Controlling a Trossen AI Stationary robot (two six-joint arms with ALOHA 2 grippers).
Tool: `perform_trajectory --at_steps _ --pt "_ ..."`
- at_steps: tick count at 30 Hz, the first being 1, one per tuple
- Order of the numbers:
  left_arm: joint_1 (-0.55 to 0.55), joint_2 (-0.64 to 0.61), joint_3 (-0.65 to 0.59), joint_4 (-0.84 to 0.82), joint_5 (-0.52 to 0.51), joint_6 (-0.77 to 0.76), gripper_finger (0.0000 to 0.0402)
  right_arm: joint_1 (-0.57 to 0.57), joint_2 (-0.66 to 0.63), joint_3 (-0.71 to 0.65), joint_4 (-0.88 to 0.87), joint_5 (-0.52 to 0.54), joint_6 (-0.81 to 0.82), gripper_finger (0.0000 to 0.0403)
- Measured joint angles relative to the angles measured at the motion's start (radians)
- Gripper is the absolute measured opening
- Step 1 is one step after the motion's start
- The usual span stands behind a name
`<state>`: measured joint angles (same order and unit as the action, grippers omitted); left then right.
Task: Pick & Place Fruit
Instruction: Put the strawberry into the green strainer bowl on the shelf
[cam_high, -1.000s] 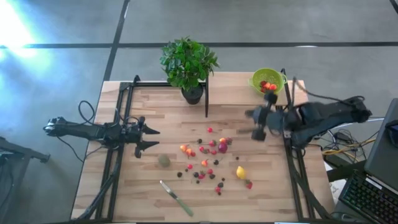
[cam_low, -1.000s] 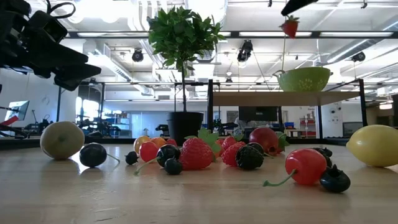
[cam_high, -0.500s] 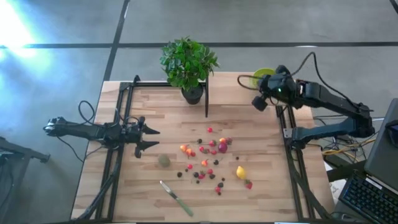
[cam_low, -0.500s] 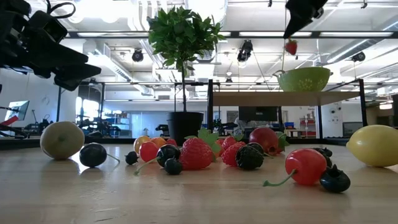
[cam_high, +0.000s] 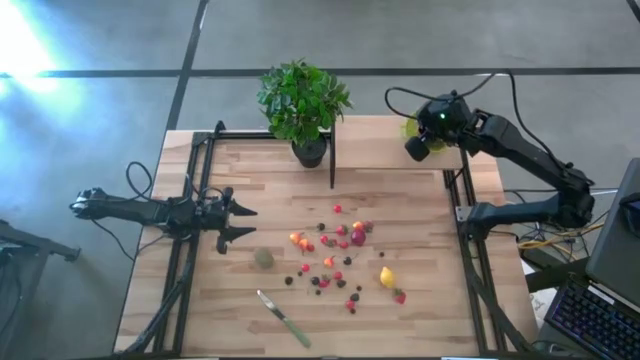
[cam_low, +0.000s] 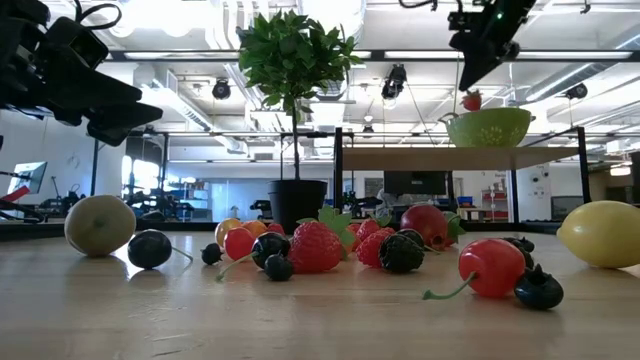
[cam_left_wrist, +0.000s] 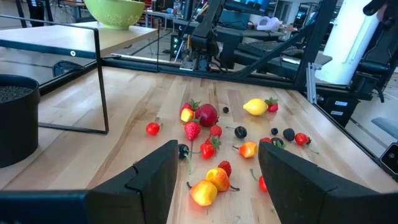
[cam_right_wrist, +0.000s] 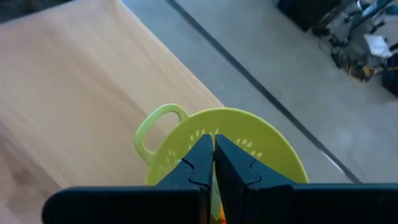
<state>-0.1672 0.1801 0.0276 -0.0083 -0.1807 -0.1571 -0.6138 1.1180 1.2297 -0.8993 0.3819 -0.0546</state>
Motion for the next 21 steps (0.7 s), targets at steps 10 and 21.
perform_trajectory --at_steps 10,21 --pt "0.0 0.0 0.0 0.0 0.0 0.0 0.0229 -0.009 0.091 -0.002 -0.004 -0.025 0.002 0.0008" --pt "0.0 0.0 0.0 0.0 0.0 0.0 0.0229 -0.04 0.128 -0.002 -0.01 -0.024 0.007 0.0008"
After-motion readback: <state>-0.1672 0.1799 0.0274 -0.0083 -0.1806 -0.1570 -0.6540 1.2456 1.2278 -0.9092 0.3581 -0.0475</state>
